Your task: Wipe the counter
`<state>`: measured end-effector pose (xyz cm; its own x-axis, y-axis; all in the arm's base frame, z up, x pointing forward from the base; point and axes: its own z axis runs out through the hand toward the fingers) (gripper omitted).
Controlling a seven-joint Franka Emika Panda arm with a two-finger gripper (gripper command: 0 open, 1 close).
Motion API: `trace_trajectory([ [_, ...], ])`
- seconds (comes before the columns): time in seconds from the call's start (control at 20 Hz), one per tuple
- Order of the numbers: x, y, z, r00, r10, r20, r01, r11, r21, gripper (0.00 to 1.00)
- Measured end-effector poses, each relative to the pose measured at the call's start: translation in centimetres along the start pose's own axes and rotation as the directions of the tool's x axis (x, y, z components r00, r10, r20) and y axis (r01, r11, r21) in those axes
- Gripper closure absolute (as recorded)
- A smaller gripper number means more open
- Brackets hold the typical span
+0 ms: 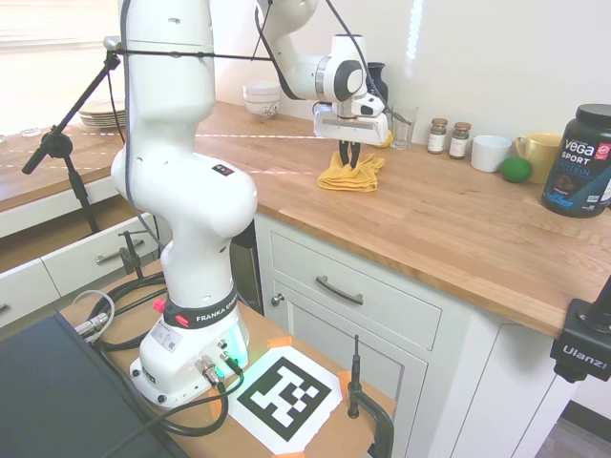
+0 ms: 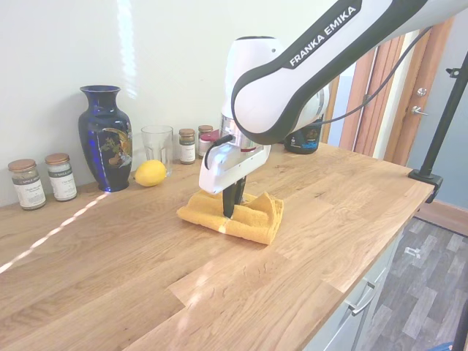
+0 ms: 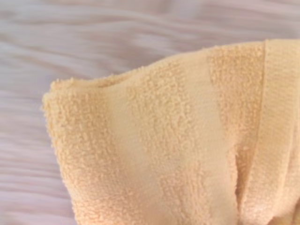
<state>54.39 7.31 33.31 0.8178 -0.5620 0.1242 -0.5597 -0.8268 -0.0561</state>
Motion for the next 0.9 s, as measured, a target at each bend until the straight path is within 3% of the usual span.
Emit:
trace_trajectory([
  [0.9,-9.5,-11.9,-0.1,0.990,-0.134,-0.036,0.132,0.990,-0.056,1.00],
])
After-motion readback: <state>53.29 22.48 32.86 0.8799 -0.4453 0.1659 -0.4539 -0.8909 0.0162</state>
